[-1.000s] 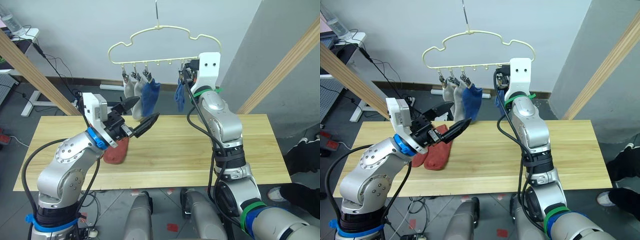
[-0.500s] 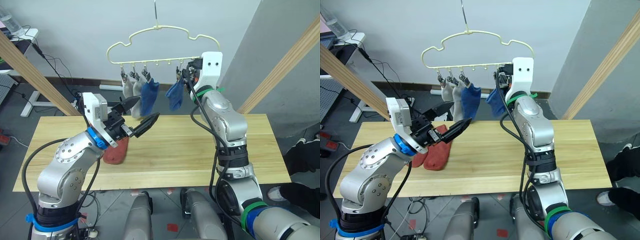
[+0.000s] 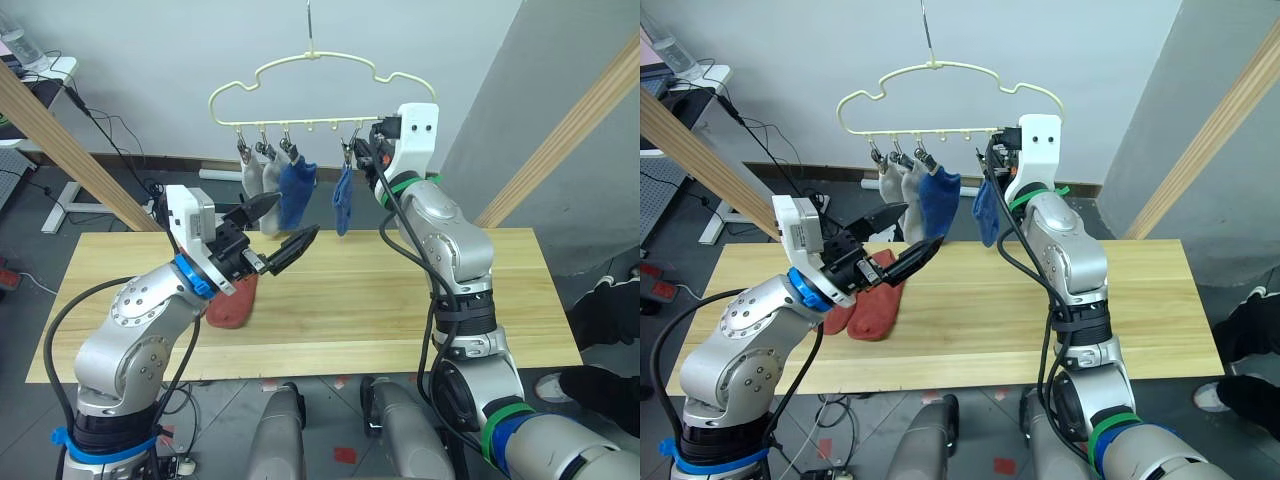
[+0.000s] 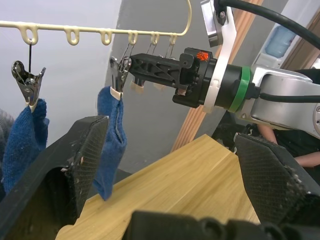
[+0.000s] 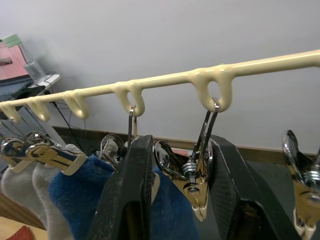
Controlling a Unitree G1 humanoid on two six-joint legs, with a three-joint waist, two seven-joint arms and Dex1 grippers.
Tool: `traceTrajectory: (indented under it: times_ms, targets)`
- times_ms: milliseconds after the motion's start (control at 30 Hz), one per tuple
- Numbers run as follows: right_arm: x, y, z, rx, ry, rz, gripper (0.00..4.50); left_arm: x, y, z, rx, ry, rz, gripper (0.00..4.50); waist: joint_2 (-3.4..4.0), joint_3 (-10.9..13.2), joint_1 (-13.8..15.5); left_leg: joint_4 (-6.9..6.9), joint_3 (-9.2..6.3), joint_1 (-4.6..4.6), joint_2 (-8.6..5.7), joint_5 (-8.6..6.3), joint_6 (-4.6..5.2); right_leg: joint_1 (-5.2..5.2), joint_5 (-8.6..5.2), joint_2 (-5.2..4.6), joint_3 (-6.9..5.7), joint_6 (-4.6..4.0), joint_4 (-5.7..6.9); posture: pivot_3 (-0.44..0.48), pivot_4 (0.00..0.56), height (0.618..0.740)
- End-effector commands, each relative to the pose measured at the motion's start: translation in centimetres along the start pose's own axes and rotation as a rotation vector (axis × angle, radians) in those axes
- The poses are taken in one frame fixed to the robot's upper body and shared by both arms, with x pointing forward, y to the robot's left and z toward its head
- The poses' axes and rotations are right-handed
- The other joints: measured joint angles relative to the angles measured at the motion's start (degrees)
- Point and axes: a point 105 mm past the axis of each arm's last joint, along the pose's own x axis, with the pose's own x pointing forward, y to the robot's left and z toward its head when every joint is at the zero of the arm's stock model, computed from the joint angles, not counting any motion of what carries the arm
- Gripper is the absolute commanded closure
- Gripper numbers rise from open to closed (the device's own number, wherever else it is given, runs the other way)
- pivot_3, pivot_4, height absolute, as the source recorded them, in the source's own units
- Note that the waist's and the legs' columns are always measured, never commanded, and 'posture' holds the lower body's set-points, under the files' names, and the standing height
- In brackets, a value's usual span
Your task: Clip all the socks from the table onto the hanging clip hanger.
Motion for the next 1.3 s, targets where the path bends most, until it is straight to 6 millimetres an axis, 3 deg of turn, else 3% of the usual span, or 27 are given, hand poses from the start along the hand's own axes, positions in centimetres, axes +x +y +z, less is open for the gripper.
traceTrajectory:
  times_ms: [33,367,600,900,1133,1300]
  targets:
    - [-0.2,1.0,1.9,0.006,-0.071,0.040,2.94,0.1,-1.0,1.0,0.036,-0.040,-0.026,0.00,0.00,0.00,0.00,0.00,0.00,0.00,0.00,0.00,0.00,0.00,0.00,0.00,0.00,0.00,0.00,0.028,0.309,0.740]
    - [-0.2,1.0,1.9,0.012,-0.071,0.042,2.94,0.1,-1.0,1.0,0.034,-0.040,-0.028,0.00,0.00,0.00,0.00,0.00,0.00,0.00,0.00,0.00,0.00,0.00,0.00,0.00,0.00,0.00,0.00,0.028,0.309,0.740]
    - [-0.2,1.0,1.9,0.009,-0.068,0.048,4.46,0.1,-1.0,0.9,0.029,-0.038,-0.029,0.00,0.00,0.00,0.00,0.00,0.00,0.00,0.00,0.00,0.00,0.00,0.00,0.00,0.00,0.00,0.00,0.029,0.311,0.740]
    - [-0.6,1.2,1.6,0.020,-0.042,0.091,4.47,0.1,-1.1,0.7,0.028,-0.031,-0.030,0.00,0.00,0.00,0.00,-0.01,0.00,0.00,0.00,0.00,0.00,0.00,0.00,0.00,0.00,0.00,-0.01,0.027,0.311,0.740]
    - [-2.5,-1.8,2.2,0.091,0.089,0.250,4.47,-1.0,0.5,-1.6,-0.038,0.066,0.055,0.00,0.00,0.00,0.21,0.00,-0.01,-0.01,-0.04,0.00,0.00,0.03,0.00,-0.03,0.00,0.00,-0.06,0.014,0.309,0.740]
    - [-3.9,-2.2,2.2,0.203,0.207,0.380,4.47,-1.6,0.8,-3.0,-0.046,0.106,0.078,0.00,0.00,0.00,0.02,-0.03,0.01,0.00,-0.02,-0.01,0.01,0.02,0.00,0.00,0.00,0.00,-0.07,0.005,0.303,0.740]
